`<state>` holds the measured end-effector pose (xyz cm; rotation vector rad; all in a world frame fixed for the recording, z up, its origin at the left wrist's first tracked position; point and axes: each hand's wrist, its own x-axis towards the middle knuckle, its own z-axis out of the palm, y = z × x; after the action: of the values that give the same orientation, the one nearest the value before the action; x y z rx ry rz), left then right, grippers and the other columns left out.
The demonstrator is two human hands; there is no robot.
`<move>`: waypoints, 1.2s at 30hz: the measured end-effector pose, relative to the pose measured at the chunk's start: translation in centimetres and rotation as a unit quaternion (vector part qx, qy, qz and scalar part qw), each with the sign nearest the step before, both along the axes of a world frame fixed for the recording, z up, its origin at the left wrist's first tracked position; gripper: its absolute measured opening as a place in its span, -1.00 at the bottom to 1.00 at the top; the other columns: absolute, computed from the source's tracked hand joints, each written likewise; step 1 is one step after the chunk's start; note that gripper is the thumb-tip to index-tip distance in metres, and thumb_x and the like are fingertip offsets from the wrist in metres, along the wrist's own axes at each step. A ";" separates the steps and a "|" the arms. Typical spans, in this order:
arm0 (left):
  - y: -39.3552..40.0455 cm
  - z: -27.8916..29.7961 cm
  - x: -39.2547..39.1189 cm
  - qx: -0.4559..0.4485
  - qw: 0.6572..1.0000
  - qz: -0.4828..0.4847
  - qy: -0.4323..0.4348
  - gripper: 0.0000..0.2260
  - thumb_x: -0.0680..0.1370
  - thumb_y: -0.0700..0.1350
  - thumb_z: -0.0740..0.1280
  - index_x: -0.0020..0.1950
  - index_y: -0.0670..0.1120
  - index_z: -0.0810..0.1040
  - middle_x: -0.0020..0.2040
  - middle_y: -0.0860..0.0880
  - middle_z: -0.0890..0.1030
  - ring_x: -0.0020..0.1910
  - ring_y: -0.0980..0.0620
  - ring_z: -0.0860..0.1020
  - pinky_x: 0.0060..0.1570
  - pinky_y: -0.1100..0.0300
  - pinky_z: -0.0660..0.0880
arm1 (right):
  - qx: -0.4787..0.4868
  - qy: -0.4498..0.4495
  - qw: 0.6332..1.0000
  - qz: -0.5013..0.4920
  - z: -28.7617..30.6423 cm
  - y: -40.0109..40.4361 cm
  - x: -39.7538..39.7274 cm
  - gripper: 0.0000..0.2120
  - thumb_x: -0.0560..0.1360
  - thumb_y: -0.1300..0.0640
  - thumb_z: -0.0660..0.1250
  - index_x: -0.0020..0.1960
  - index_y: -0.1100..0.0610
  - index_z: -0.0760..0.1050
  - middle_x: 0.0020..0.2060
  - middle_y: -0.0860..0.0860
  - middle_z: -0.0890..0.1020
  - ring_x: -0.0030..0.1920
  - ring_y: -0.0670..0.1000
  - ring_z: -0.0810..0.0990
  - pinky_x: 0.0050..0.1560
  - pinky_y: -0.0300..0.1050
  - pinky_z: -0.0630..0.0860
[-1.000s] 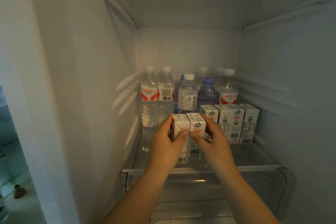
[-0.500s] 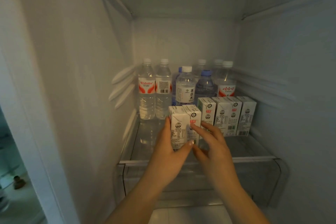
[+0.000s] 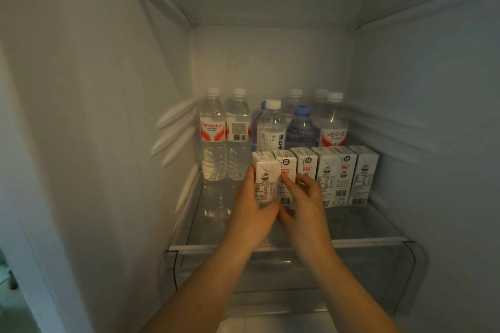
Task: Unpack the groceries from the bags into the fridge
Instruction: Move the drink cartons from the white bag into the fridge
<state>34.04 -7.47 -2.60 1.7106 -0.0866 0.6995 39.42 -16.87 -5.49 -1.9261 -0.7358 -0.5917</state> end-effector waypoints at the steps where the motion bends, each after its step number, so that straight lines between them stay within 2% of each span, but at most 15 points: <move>1: 0.0 0.0 0.3 -0.003 1.000 -0.003 0.003 -0.42 0.46 -0.44 0.26 0.27 0.17 0.35 0.12 0.18 0.55 0.10 0.39 0.49 -0.04 0.53 0.41 | 0.009 0.000 1.000 -0.002 -0.1 0.0 0.0 -0.51 0.43 0.27 0.40 0.34 0.14 0.40 0.28 0.05 0.32 0.22 -0.30 0.28 0.12 -0.60 0.19; 3: 0.0 -0.1 0.8 -0.007 1.000 -0.005 0.005 -0.41 0.46 -0.43 0.27 0.34 0.12 0.34 0.16 0.15 0.56 0.12 0.35 0.50 -0.03 0.51 0.42 | 0.008 -0.020 0.999 -0.026 -0.4 -0.1 0.1 -0.54 0.42 0.21 0.40 0.30 0.14 0.43 0.25 0.09 0.38 0.24 -0.05 0.38 0.16 -0.43 0.25; 5: 0.1 -0.2 1.1 -0.009 1.000 -0.002 0.005 -0.40 0.46 -0.44 0.26 0.29 0.17 0.33 0.13 0.17 0.55 0.10 0.37 0.50 -0.05 0.52 0.42 | -0.016 -0.042 0.998 -0.052 -0.7 -0.1 0.5 -0.51 0.39 0.25 0.44 0.30 0.15 0.45 0.21 0.11 0.41 0.20 0.03 0.41 0.19 -0.29 0.31; 7: 0.1 -0.2 1.4 -0.009 1.000 0.004 0.005 -0.38 0.46 -0.45 0.26 0.20 0.26 0.32 0.10 0.22 0.54 0.08 0.40 0.50 -0.05 0.52 0.42 | -0.038 -0.048 0.996 -0.059 -0.6 -0.1 0.8 -0.47 0.36 0.30 0.47 0.31 0.17 0.45 0.18 0.11 0.43 0.19 0.03 0.43 0.20 -0.30 0.30; 9: 0.2 -0.4 1.9 -0.004 1.000 0.017 0.010 -0.36 0.45 -0.46 0.25 0.20 0.27 0.32 0.11 0.19 0.56 0.11 0.35 0.51 0.00 0.46 0.45 | -0.045 -0.055 0.996 -0.060 -0.6 -0.1 1.1 -0.48 0.35 0.31 0.48 0.29 0.19 0.47 0.16 0.12 0.45 0.17 0.05 0.45 0.19 -0.26 0.31; 13: 0.5 -0.9 2.9 0.003 1.000 0.022 0.013 -0.39 0.43 -0.45 0.25 0.35 0.08 0.33 0.20 0.06 0.56 0.19 0.19 0.52 0.12 0.28 0.49 | -0.051 -0.070 0.994 -0.070 -0.7 -0.1 1.5 -0.48 0.32 0.30 0.50 0.27 0.19 0.49 0.13 0.13 0.48 0.13 0.08 0.48 0.14 -0.21 0.36; 16: 0.6 -1.1 3.2 0.010 1.000 0.025 0.011 -0.39 0.41 -0.45 0.26 0.36 0.04 0.32 0.19 0.04 0.57 0.18 0.16 0.53 0.13 0.21 0.50 | -0.046 -0.064 0.995 -0.066 -0.8 0.0 1.7 -0.48 0.32 0.30 0.49 0.27 0.17 0.49 0.13 0.11 0.47 0.13 0.07 0.47 0.13 -0.24 0.34; 20: 0.7 -1.1 2.8 0.031 0.999 0.031 0.018 -0.40 0.42 -0.43 0.30 0.31 0.12 0.32 0.17 0.07 0.57 0.15 0.21 0.53 0.10 0.26 0.50 | -0.011 -0.036 0.998 -0.040 -0.8 -0.3 1.7 -0.51 0.35 0.31 0.47 0.26 0.17 0.50 0.15 0.07 0.46 0.17 0.03 0.45 0.21 -0.12 0.44; 22: 1.0 -1.0 2.2 0.069 0.996 0.050 0.029 -0.35 0.43 -0.36 0.34 0.29 0.27 0.25 0.20 0.08 0.53 0.17 0.23 0.50 0.14 0.24 0.50 | 0.028 -0.008 1.000 -0.002 -0.6 -0.5 1.4 -0.55 0.39 0.32 0.43 0.26 0.15 0.50 0.17 0.02 0.44 0.21 0.00 0.43 0.20 -0.03 0.49; 24: 1.4 -1.2 1.3 0.114 0.990 0.077 0.043 -0.31 0.44 -0.25 0.39 0.32 0.35 0.17 0.28 0.06 0.46 0.24 0.24 0.43 0.24 0.19 0.44 | 0.047 0.004 0.998 0.033 -0.4 -0.8 1.0 -0.56 0.41 0.33 0.41 0.26 0.13 0.50 0.19 -0.03 0.43 0.24 -0.03 0.42 0.18 -0.04 0.52; 28: 2.3 -2.4 -1.6 0.174 0.974 0.121 0.077 -0.26 0.43 -0.02 0.38 0.50 0.17 0.05 0.43 0.06 0.29 0.39 0.11 0.30 0.35 -0.02 0.34 | 0.046 -0.017 0.997 0.065 0.1 -1.1 0.3 -0.57 0.43 0.35 0.38 0.25 0.09 0.49 0.21 -0.04 0.43 0.26 -0.03 0.41 0.25 -0.05 0.46; 30: 2.2 -2.6 -3.8 0.227 0.960 0.140 0.083 -0.29 0.47 -0.06 0.38 0.52 0.10 0.08 0.46 0.05 0.25 0.42 0.11 0.26 0.38 0.02 0.29 | 0.022 -0.040 0.997 0.060 0.0 -1.4 -0.4 -0.58 0.43 0.33 0.39 0.25 0.10 0.49 0.24 0.02 0.45 0.29 -0.01 0.39 0.31 -0.08 0.37; 32: 2.1 -2.9 -6.2 0.284 0.942 0.157 0.082 -0.33 0.50 -0.07 0.36 0.52 0.04 0.10 0.49 0.05 0.20 0.44 0.12 0.19 0.42 0.18 0.17 | -0.006 -0.052 0.997 0.049 -0.5 -2.2 -1.8 -0.57 0.42 0.32 0.40 0.26 0.11 0.49 0.27 0.05 0.44 0.30 -0.02 0.37 0.34 -0.13 0.30; 34: 1.8 -3.0 -8.5 0.324 0.927 0.165 0.092 -0.35 0.52 -0.07 0.34 0.52 0.04 0.08 0.49 0.07 0.16 0.45 0.13 0.15 0.36 0.33 0.06 | -0.033 -0.057 0.997 0.049 -1.0 -3.5 -3.7 -0.52 0.39 0.33 0.43 0.28 0.10 0.47 0.29 0.07 0.43 0.32 -0.02 0.36 0.36 -0.12 0.28; 36: 1.5 -3.2 -10.6 0.344 0.919 0.160 0.102 -0.36 0.52 -0.05 0.33 0.52 0.07 0.07 0.49 0.08 0.16 0.44 0.11 0.16 0.33 0.35 0.06 | -0.065 -0.060 0.995 0.038 -1.4 -5.2 -5.7 -0.46 0.36 0.31 0.46 0.30 0.08 0.45 0.32 0.07 0.41 0.35 0.01 0.34 0.38 -0.10 0.27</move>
<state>23.44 -6.01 -5.81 2.5066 0.1126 0.7771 33.73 -22.03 -6.86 -1.9850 -0.9386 -0.6296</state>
